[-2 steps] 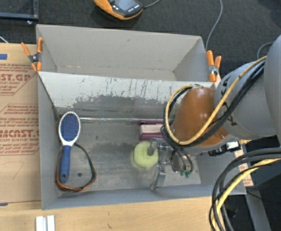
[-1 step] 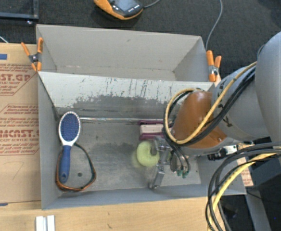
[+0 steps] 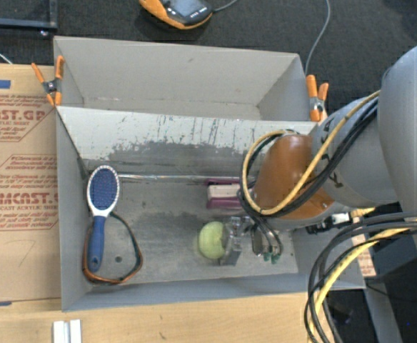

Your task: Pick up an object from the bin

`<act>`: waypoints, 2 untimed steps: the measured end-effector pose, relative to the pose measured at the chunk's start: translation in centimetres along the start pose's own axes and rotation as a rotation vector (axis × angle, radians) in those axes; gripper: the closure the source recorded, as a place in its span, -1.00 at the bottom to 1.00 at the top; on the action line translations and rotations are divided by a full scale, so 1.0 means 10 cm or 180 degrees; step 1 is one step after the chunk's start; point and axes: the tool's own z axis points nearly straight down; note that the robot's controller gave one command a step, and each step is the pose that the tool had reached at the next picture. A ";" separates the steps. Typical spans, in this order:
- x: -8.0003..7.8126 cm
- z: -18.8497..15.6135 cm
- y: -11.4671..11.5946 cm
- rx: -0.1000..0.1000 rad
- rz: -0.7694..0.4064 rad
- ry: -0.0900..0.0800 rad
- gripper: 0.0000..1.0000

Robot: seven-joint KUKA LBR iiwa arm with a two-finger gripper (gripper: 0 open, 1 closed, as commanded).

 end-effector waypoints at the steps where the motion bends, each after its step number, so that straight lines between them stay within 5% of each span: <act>1: 0.00 0.00 0.00 0.0000 -0.0002 0.0001 1.00; 2: 0.02 -0.06 0.00 0.0001 -0.0003 0.0023 1.00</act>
Offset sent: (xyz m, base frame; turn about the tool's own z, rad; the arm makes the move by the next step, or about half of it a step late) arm 0.0000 0.0000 0.0541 0.0000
